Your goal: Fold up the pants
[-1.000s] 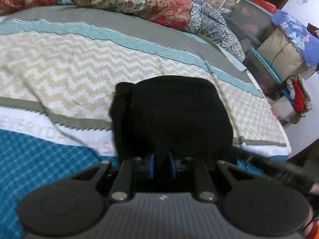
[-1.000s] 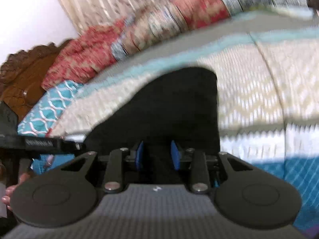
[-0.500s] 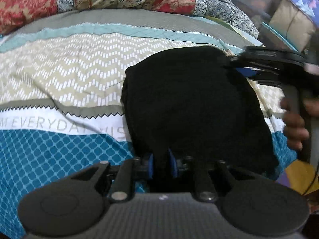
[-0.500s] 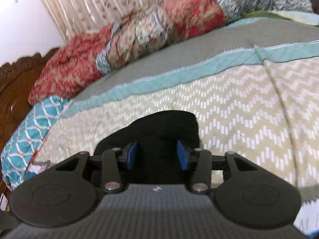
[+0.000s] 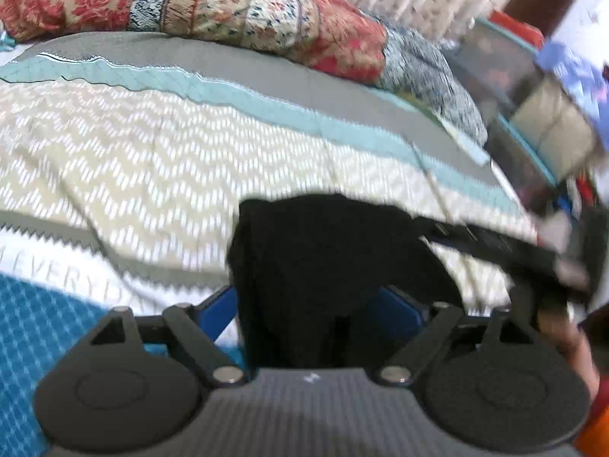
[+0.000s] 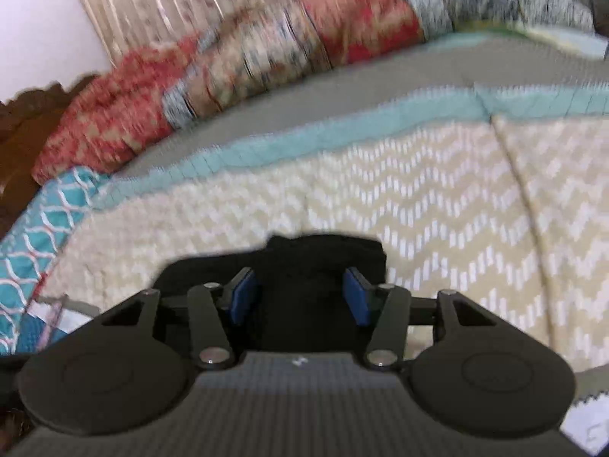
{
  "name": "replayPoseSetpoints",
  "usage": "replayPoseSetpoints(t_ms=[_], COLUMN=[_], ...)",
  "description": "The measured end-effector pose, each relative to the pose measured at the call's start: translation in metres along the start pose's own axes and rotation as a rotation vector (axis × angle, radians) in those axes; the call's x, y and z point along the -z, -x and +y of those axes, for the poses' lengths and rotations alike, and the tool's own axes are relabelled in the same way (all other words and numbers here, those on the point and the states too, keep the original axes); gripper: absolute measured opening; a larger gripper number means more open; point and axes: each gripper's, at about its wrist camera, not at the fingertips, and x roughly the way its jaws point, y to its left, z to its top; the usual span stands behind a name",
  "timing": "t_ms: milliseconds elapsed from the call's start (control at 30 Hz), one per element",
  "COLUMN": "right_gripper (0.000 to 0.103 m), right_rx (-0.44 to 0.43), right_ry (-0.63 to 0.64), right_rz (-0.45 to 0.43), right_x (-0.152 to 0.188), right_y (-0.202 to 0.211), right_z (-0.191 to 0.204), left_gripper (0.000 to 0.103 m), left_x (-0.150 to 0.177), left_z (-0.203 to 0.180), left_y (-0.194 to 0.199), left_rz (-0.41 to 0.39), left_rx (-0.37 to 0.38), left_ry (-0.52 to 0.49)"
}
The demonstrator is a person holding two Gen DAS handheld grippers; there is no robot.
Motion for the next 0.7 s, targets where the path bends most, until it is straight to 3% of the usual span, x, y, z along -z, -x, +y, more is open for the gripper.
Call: replayPoseSetpoints(t_ms=[67,167,233,300,400,567,700], right_gripper=[0.054,0.054,0.054,0.054,0.055,0.056,0.057], right_rx=[-0.016,-0.058,-0.089,-0.12,-0.09,-0.011,0.025], right_ry=[0.004,0.011,0.019,0.018,0.074,0.234,0.285], right_rz=[-0.039,-0.061,-0.046,-0.005,0.027,0.054,0.057], right_x=[0.001,0.005,0.011,0.018,0.032,0.043,0.044], right_y=[0.016,0.03,0.03,0.022,0.009,-0.013,-0.016], right_z=[0.005,0.015,0.02,0.023,0.029,0.046,0.053], left_gripper=[0.092,0.088,0.067,0.035,0.021,0.02,0.026], left_x=[-0.014,-0.027,-0.029,-0.026,-0.017,-0.004,-0.006], left_z=[0.001,0.005,0.006,0.006,0.007,-0.006,-0.004], left_y=[-0.011,-0.037,-0.052,-0.064,-0.068,-0.07,-0.069], left_rz=[0.003,0.042,0.069,0.088,0.068,0.032,0.031], left_rx=[0.014,0.021,0.031,-0.019,-0.069,-0.162,-0.17], left_ry=[0.011,0.043,0.07,0.062,0.031,-0.071,-0.06])
